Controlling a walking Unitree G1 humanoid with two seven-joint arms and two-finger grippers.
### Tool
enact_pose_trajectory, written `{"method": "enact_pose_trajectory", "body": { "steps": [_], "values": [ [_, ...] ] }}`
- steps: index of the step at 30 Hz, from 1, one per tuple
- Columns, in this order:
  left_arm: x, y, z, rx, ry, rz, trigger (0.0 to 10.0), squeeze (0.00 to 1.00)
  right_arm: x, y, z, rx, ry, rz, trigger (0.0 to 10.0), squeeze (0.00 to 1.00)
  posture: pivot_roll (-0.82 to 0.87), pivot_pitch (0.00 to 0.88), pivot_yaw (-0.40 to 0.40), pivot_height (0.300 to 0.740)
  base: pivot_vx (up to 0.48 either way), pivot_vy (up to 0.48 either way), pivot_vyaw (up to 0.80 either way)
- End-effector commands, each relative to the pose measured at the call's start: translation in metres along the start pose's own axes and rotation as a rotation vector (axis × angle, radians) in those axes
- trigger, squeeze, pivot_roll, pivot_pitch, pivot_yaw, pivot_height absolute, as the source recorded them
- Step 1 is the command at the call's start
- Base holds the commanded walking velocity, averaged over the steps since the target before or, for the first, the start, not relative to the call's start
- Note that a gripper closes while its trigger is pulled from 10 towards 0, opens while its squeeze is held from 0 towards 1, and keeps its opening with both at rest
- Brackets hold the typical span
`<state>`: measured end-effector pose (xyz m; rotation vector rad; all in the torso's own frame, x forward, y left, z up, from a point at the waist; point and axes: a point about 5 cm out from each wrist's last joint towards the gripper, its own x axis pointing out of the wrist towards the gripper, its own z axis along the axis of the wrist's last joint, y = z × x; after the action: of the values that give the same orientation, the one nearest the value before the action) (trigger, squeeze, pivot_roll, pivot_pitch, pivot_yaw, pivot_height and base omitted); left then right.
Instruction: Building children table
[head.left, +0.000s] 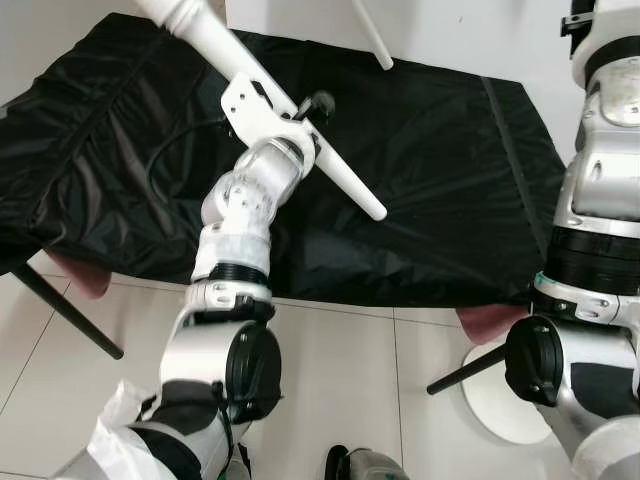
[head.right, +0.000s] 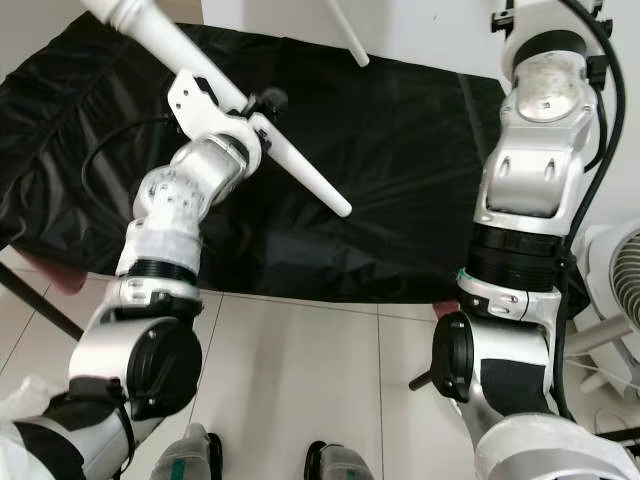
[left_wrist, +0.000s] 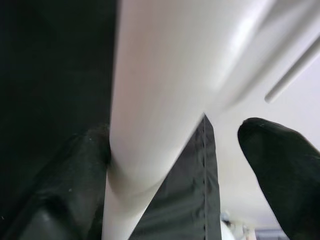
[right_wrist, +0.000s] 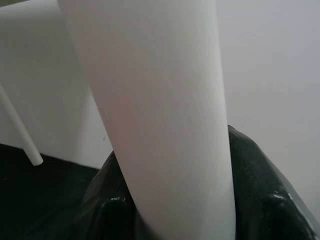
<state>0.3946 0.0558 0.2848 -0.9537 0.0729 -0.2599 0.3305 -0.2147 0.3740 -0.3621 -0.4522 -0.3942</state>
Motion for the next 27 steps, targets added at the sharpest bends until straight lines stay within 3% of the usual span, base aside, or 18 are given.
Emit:
{"method": "enact_pose_trajectory", "body": {
  "steps": [1,2,3,4,5,7,12,14,15,20,21,23,24,27],
  "values": [
    [-0.001,-0.062,-0.006,0.009,0.016,-0.358,10.0,0.00,-0.005,0.003,0.030,0.245,-0.123,0.046,0.0,0.00,0.02,0.051,-0.063,0.740,0.000,0.000,0.00],
    [0.002,-0.073,0.006,0.046,-0.036,-0.385,2.7,0.00,-0.007,-0.003,0.026,0.337,-0.106,0.041,0.0,0.00,0.02,0.050,-0.058,0.740,0.000,0.000,0.00],
    [0.002,-0.073,0.006,0.046,-0.036,-0.385,2.7,0.00,-0.007,-0.003,0.026,0.337,-0.106,0.041,0.0,0.00,0.02,0.050,-0.058,0.740,0.000,0.000,0.00],
    [-0.001,-0.091,0.020,0.104,-0.099,-0.444,0.0,0.00,-0.011,-0.008,0.014,0.438,-0.070,0.030,0.0,0.00,0.02,0.051,-0.056,0.740,0.000,0.000,0.00],
    [-0.001,-0.091,0.020,0.104,-0.099,-0.444,0.0,0.00,-0.011,-0.008,0.014,0.438,-0.070,0.030,0.0,0.00,0.02,0.051,-0.056,0.740,0.000,0.000,0.00],
    [-0.011,-0.117,0.037,0.198,-0.189,-0.524,0.0,0.00,-0.023,-0.015,-0.008,0.577,-0.043,0.027,0.0,0.00,0.03,0.050,-0.058,0.740,0.000,0.000,0.00],
    [-0.022,-0.138,0.042,0.244,-0.223,-0.616,0.0,0.00,-0.036,-0.018,-0.041,0.601,0.017,0.024,0.0,0.00,0.03,0.053,-0.048,0.740,0.000,0.000,0.00],
    [-0.033,-0.153,0.037,0.302,-0.229,-0.702,0.0,0.00,-0.052,-0.018,-0.083,0.598,0.128,0.017,0.0,0.00,0.03,0.058,-0.046,0.740,0.000,0.000,0.00],
    [-0.034,-0.155,0.026,0.336,-0.199,-0.733,10.0,0.00,-0.059,-0.017,-0.099,0.597,0.172,0.012,10.0,0.00,0.03,0.062,-0.041,0.740,0.000,0.000,0.00],
    [-0.032,-0.151,0.006,0.382,-0.130,-0.743,10.0,0.00,-0.069,-0.015,-0.116,0.590,0.210,0.007,10.0,0.00,0.04,0.065,-0.034,0.740,0.000,0.000,0.00],
    [-0.030,-0.144,-0.004,0.391,-0.098,-0.732,10.0,0.00,-0.072,-0.013,-0.122,0.594,0.216,0.001,10.0,0.12,0.04,0.072,-0.031,0.740,0.000,0.000,0.00],
    [-0.030,-0.144,-0.004,0.391,-0.098,-0.732,10.0,0.00,-0.072,-0.013,-0.122,0.594,0.216,0.001,10.0,0.12,0.04,0.072,-0.031,0.740,0.000,0.000,0.00],
    [-0.028,-0.135,-0.015,0.394,-0.054,-0.720,10.0,1.00,-0.075,-0.011,-0.126,0.580,0.226,-0.006,10.0,1.00,0.04,0.081,-0.027,0.740,0.000,0.000,0.00],
    [-0.028,-0.121,-0.031,0.453,-0.003,-0.709,10.0,1.00,-0.079,-0.010,-0.130,0.575,0.236,-0.017,10.0,1.00,0.05,0.085,-0.029,0.740,0.000,0.000,0.00]
  ]
}}
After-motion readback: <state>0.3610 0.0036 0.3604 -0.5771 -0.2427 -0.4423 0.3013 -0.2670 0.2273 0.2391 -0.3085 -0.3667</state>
